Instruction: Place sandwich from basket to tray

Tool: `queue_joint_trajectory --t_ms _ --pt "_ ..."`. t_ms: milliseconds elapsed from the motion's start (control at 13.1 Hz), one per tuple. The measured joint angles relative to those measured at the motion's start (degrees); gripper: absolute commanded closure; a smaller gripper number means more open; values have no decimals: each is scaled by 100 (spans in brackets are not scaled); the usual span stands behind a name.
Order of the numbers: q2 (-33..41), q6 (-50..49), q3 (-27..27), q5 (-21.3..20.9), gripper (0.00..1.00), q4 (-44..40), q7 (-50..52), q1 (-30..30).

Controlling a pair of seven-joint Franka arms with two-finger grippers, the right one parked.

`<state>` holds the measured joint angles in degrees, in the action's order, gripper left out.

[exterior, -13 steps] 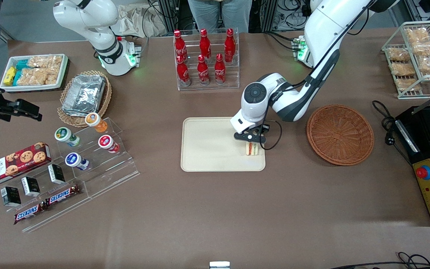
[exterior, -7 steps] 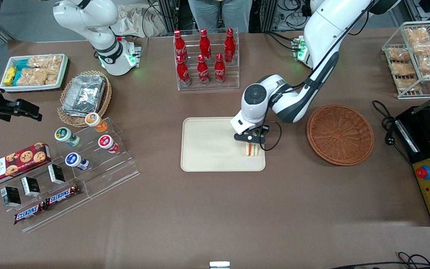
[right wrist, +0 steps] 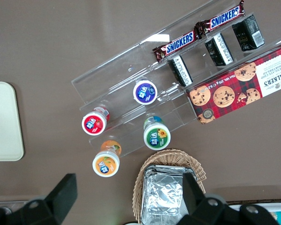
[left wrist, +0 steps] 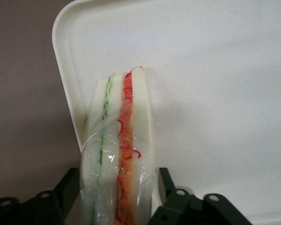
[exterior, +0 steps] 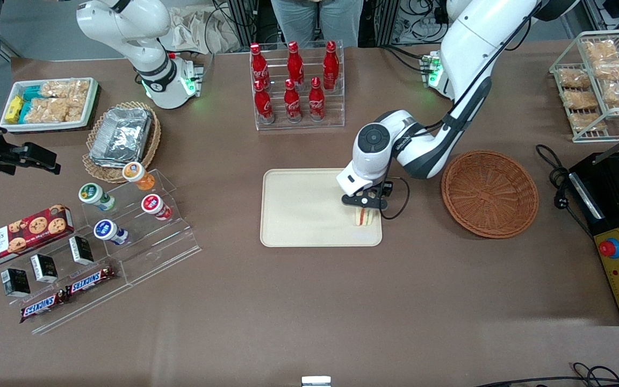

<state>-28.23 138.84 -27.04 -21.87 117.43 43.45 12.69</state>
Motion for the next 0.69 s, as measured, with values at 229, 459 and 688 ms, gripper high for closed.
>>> queue_joint_trajectory --t_ms 229,459,688 --pt "0 6 0 -3 0 4 1 0" --pt "1 8 0 -3 0 0 9 0" --pt "6 -165 -15 -3 0 -113 31 2"
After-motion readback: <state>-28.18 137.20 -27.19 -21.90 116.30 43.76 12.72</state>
